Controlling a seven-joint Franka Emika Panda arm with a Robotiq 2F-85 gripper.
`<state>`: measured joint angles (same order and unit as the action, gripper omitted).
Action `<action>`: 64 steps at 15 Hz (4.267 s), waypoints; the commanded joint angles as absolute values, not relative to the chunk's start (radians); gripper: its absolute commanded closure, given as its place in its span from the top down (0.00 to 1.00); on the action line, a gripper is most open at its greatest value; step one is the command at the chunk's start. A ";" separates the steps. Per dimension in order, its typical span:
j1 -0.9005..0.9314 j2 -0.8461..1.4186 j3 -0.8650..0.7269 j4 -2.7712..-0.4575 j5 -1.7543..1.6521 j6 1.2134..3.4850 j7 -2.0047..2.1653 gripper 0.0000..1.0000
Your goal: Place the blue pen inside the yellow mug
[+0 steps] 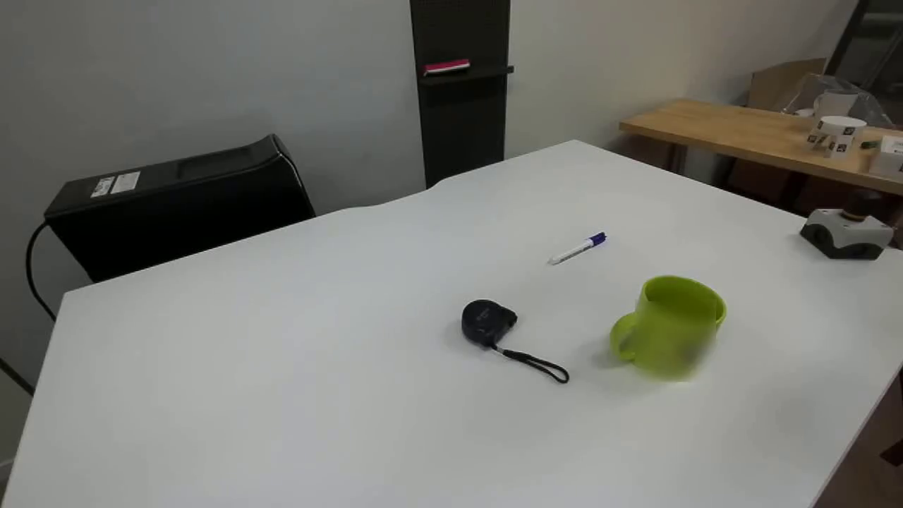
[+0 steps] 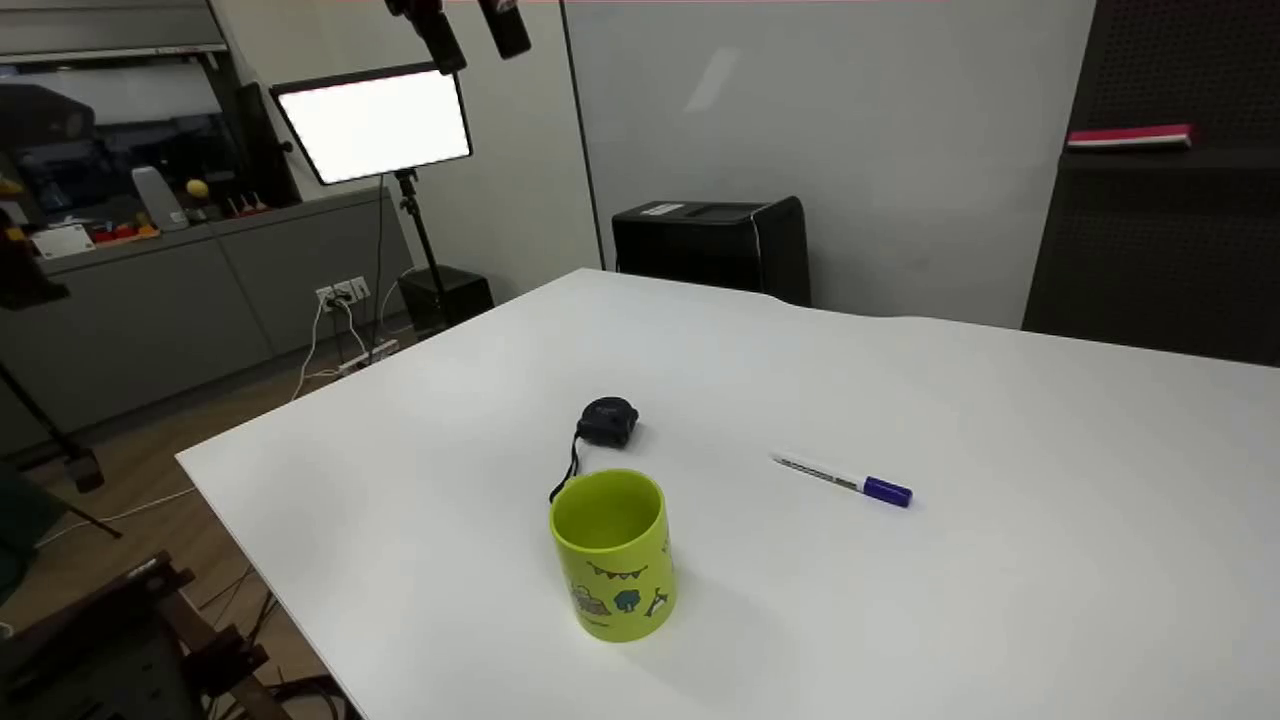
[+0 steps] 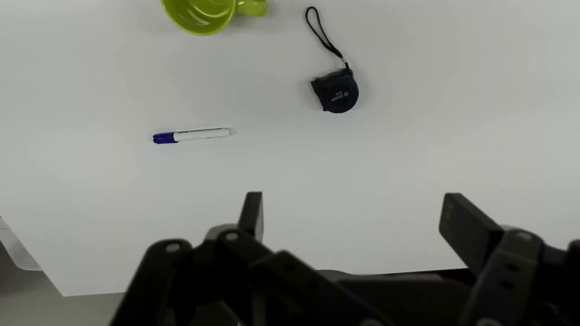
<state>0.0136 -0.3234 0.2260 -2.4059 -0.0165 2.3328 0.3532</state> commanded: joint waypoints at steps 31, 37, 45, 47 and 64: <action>-0.192 -0.044 -0.121 -2.405 -0.140 2.501 0.936 1.00; -0.190 -0.026 -0.125 -2.396 -0.140 2.506 0.967 1.00; -0.188 -0.005 -0.127 -2.381 -0.105 2.494 0.940 1.00; -0.191 0.029 -0.134 -2.354 -0.073 2.501 0.922 1.00; -0.146 0.522 -0.218 -1.864 0.077 2.519 0.952 1.00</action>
